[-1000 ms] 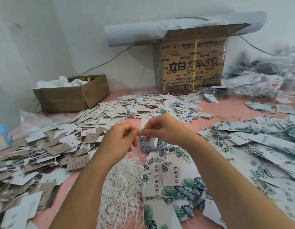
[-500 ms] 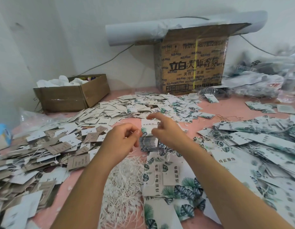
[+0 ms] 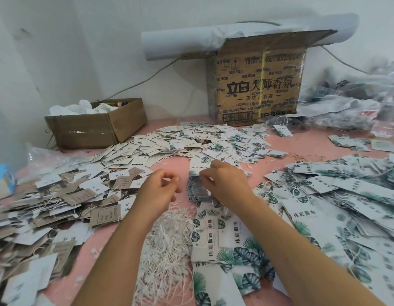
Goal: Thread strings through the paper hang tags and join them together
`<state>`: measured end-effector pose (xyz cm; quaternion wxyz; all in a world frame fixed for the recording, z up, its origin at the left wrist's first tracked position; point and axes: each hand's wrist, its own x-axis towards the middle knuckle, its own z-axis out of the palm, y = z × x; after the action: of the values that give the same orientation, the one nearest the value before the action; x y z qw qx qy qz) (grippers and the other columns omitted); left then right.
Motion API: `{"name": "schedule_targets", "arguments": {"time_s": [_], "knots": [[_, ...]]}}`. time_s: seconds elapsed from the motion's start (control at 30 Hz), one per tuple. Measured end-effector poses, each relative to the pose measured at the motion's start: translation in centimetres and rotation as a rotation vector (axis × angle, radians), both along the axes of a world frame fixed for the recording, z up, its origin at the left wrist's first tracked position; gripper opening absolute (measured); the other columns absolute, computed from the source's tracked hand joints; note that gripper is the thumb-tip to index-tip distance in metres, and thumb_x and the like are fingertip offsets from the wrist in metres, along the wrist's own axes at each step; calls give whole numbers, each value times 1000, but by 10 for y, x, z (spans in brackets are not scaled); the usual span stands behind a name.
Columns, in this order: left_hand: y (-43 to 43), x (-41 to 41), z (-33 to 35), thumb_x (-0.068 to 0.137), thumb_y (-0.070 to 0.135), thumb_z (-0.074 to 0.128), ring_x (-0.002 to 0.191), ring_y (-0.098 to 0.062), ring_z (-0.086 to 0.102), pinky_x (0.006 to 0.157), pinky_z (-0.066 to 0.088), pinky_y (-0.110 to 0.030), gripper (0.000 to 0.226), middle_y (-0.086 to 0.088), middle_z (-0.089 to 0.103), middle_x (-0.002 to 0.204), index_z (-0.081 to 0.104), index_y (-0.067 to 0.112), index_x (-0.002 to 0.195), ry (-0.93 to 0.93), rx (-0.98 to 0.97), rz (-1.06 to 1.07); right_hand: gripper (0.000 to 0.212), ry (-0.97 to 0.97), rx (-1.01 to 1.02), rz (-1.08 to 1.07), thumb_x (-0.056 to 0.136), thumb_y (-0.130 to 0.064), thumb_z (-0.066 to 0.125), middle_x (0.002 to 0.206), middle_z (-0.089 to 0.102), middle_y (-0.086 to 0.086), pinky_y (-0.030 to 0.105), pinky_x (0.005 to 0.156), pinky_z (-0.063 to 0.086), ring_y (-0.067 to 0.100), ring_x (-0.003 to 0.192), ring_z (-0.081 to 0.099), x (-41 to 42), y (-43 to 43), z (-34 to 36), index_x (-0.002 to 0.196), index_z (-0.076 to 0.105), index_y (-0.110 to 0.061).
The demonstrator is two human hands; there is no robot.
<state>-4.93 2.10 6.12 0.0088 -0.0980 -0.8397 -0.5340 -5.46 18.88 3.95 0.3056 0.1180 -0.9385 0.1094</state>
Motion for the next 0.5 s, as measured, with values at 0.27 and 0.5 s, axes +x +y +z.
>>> {"name": "schedule_targets", "arguments": {"time_s": [0.27, 0.5], "knots": [[3, -2, 1, 96, 23, 50, 72, -17, 66, 54, 52, -25, 14, -7, 63, 93, 54, 27, 109, -130, 418, 53, 13, 343, -80, 473, 73, -5, 68, 59, 54, 0, 29, 37, 43, 17, 49, 50, 11, -10, 12, 84, 75, -8], [-4, -6, -2, 89, -2, 56, 77, -18, 60, 62, 46, -29, 25, -3, 67, 93, 63, 22, 92, -44, 344, 128, 28, -175, -265, -189, 88, -11, 47, 107, 54, -1, 24, 58, 41, 13, 73, 47, 2, 4, 8, 112, 61, -13]]}}
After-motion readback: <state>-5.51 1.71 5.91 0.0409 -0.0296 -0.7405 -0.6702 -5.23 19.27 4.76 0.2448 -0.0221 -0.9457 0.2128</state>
